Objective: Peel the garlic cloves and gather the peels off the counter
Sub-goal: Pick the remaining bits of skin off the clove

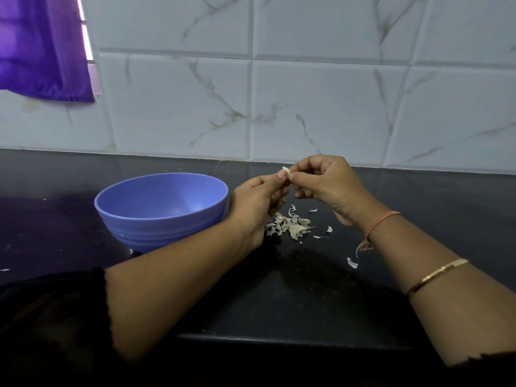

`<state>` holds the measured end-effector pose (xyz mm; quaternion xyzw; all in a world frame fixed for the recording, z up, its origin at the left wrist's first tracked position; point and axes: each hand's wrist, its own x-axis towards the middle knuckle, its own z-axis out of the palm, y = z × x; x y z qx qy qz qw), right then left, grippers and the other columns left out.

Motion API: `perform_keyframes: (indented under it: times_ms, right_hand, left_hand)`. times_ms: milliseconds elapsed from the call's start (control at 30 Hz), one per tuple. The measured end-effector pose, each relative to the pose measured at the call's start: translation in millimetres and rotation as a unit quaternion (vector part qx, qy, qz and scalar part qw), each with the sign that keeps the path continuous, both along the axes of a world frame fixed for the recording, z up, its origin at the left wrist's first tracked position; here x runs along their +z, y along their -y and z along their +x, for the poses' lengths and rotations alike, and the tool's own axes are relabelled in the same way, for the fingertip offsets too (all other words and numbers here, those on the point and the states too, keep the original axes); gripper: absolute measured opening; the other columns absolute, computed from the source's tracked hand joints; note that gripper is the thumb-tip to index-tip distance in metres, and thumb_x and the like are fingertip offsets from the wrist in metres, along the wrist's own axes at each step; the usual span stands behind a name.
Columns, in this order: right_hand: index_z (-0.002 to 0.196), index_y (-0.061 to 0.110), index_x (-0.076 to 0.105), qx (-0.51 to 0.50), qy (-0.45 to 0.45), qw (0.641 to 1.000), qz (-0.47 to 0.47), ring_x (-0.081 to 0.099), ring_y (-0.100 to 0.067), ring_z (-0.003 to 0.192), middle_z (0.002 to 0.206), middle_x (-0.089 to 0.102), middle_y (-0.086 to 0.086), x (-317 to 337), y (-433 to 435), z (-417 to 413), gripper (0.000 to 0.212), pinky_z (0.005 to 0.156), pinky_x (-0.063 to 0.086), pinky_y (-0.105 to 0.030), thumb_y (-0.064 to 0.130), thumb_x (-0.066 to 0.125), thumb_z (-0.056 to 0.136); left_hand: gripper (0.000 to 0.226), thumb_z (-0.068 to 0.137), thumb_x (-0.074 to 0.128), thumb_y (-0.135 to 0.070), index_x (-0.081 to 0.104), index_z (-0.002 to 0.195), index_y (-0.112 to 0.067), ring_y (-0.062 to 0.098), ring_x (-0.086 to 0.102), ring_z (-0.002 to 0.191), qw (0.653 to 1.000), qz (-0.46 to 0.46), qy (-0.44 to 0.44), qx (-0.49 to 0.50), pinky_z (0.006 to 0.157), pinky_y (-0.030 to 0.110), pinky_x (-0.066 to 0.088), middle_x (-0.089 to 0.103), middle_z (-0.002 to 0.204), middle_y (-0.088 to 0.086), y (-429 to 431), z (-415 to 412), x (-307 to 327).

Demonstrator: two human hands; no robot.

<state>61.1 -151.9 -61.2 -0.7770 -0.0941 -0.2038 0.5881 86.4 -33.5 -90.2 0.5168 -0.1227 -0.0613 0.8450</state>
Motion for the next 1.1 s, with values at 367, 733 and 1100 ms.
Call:
perform_keyframes:
  times_ms: [367,733,1100]
  right_hand:
    - [0.077,-0.001,0.064,-0.011,0.003,1.0,0.002,0.055,-0.011,0.06,0.07,0.059,-0.007,0.4,1.2,0.3,0.008,0.06,0.055,-0.023,0.004,0.063,0.082]
    - [0.077,-0.008,0.064,-0.046,0.013,0.999,-0.016,0.054,-0.011,0.054,0.064,0.06,-0.009,0.6,1.2,3.1,0.012,0.052,0.051,-0.018,0.001,0.059,0.083]
    - [0.069,0.012,0.058,-0.109,0.009,0.989,-0.103,0.055,-0.015,0.061,0.064,0.057,-0.001,-1.9,9.5,5.5,0.015,0.067,0.053,-0.035,0.006,0.072,0.075]
  left_hand:
    - [0.009,0.082,0.067,-0.011,0.065,0.074,-0.012,0.007,0.057,0.067,0.998,0.042,0.024,0.044,0.072,0.022,0.048,0.063,0.068,0.0,1.0,-3.6,1.0]
    - [0.006,0.085,0.065,-0.013,0.067,0.081,-0.008,0.005,0.056,0.065,0.991,0.083,0.064,0.08,0.072,0.02,0.049,0.062,0.068,0.0,1.9,-4.8,0.7]
    - [0.015,0.089,0.059,-0.013,0.063,0.074,-0.012,0.004,0.053,0.062,0.998,0.033,0.022,0.047,0.068,0.02,0.046,0.061,0.071,0.0,3.6,-1.2,0.7]
